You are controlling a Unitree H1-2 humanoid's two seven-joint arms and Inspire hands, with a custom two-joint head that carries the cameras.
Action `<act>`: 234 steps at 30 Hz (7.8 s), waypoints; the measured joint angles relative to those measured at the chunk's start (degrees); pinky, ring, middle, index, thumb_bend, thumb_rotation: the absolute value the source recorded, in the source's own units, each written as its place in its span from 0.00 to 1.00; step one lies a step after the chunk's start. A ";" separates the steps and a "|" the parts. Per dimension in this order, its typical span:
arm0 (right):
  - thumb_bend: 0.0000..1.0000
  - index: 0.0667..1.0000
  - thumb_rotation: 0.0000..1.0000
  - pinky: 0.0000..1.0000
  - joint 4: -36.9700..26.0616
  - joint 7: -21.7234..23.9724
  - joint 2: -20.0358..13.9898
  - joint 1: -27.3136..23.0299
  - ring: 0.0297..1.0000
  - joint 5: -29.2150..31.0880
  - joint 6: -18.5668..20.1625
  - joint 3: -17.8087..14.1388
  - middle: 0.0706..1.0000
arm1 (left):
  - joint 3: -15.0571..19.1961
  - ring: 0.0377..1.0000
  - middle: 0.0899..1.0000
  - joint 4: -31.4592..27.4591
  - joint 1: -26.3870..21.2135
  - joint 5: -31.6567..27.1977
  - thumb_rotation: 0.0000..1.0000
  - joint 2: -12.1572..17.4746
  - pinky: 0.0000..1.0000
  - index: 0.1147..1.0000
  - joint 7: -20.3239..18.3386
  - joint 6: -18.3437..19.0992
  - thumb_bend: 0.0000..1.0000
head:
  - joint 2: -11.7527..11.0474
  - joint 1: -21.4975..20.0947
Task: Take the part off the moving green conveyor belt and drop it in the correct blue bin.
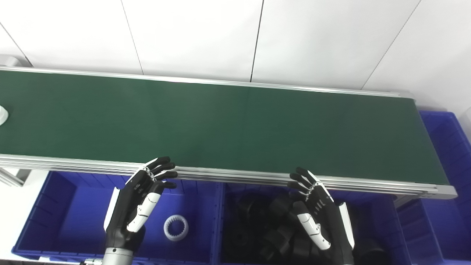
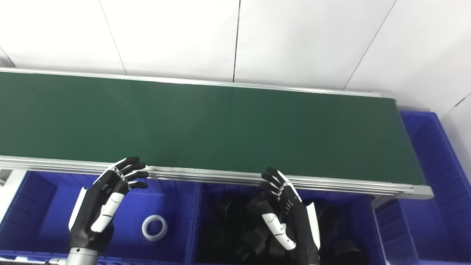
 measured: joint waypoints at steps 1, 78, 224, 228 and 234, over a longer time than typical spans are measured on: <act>0.56 0.83 0.67 0.66 0.00 0.00 0.00 0.00 0.74 0.00 0.00 0.00 0.78 | 0.00 0.67 0.71 0.10 0.00 0.00 0.62 0.00 0.58 0.72 0.00 -0.15 0.59 | 0.00 0.00; 0.21 0.87 0.63 0.65 12.96 -2.78 -1.89 -5.15 0.75 2.69 -2.32 1.79 0.80 | -0.88 0.74 0.78 -3.65 -31.09 39.25 0.17 6.16 0.60 0.75 1.29 12.51 0.74 | -18.90 15.03; 0.28 0.86 0.67 0.65 13.62 -3.47 -2.32 -5.04 0.75 3.10 -2.33 1.31 0.80 | -17.77 0.84 0.85 26.98 -47.97 50.13 0.02 20.77 0.85 0.75 -11.97 25.52 0.89 | -18.02 15.21; 0.28 0.86 0.66 0.65 13.62 -3.46 -2.39 -5.05 0.75 3.11 -2.33 1.39 0.80 | -17.62 0.85 0.86 27.05 -48.00 50.00 0.01 20.80 0.85 0.75 -11.96 25.49 0.89 | -17.93 15.12; 0.28 0.86 0.66 0.65 13.62 -3.46 -2.38 -5.05 0.74 3.19 -2.33 1.36 0.79 | -17.39 0.84 0.85 27.17 -48.09 50.00 0.00 21.12 0.85 0.76 -11.97 25.51 0.89 | -17.84 15.21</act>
